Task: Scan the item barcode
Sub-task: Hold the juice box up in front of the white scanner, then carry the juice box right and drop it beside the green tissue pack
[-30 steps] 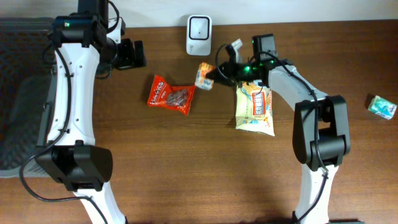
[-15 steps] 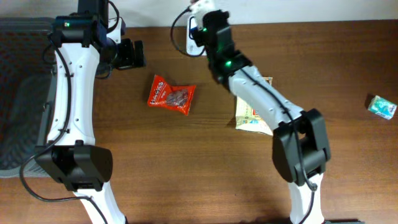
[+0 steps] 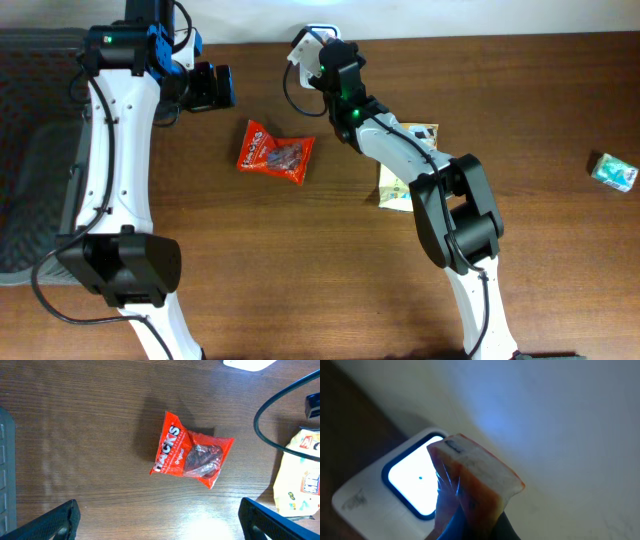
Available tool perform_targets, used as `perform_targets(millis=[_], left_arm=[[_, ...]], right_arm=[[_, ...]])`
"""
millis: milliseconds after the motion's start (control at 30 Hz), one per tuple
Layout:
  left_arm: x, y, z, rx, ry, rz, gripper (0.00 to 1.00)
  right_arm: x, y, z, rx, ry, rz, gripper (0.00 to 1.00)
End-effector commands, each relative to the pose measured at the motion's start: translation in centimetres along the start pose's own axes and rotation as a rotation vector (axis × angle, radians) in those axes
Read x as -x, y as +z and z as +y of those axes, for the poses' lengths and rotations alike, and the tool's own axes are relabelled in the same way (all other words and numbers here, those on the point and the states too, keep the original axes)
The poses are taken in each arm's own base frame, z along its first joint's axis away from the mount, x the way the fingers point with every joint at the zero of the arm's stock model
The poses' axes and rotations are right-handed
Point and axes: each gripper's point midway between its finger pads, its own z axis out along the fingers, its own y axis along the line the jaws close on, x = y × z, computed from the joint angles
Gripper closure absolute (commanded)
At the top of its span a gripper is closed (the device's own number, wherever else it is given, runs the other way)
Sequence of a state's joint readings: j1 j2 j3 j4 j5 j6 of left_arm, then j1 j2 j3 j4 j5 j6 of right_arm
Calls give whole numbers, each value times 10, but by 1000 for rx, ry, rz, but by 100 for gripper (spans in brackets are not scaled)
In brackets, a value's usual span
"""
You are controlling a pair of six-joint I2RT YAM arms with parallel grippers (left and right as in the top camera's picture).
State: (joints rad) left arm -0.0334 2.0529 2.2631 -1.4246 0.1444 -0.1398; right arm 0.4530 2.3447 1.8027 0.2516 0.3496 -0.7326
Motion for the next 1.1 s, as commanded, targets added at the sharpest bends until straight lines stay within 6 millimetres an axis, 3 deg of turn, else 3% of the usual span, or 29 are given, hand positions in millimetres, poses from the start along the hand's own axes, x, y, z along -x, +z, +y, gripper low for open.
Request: perform_targets(millis=[0, 100, 167, 267, 367, 467, 600, 667, 867, 900, 967, 1000, 1067], left_arm=[[3, -6, -1, 1, -6, -19, 1], [2, -6, -1, 0, -5, -19, 1], [2, -6, -1, 0, -5, -19, 1], [2, -6, -1, 0, -5, -19, 1], [2, -6, -1, 0, -5, -19, 1], [2, -6, -1, 0, -5, -19, 1], [2, -6, -1, 0, -5, -19, 1], [2, -6, -1, 0, -5, -19, 1], [3, -6, -1, 1, -6, -19, 1], [3, -6, -1, 1, -6, -19, 1], [2, -6, -1, 1, -6, -18, 1], [3, -6, -1, 1, -5, -19, 1], [3, -6, -1, 1, -6, -19, 1]], right_arm=[[11, -4, -25, -116, 210, -16, 96], [8, -16, -76, -274, 395, 0, 96], [-9, -28, -117, -407, 536, 44, 96], [-65, -54, -183, -613, 681, 189, 96], [-139, -76, -218, -653, 711, 410, 96], [-226, -111, -233, -680, 728, 683, 96], [-322, -154, -235, -625, 828, 958, 96], [-358, -173, -236, -565, 896, 1047, 96], [-430, -215, -244, -501, 1098, 1154, 96], [-438, -218, -242, -474, 1145, 1152, 60], [-452, -227, -241, -455, 1200, 1161, 12], [-456, -230, -241, -457, 1211, 1166, 1], [-457, -229, -237, -403, 1270, 1144, 1]])
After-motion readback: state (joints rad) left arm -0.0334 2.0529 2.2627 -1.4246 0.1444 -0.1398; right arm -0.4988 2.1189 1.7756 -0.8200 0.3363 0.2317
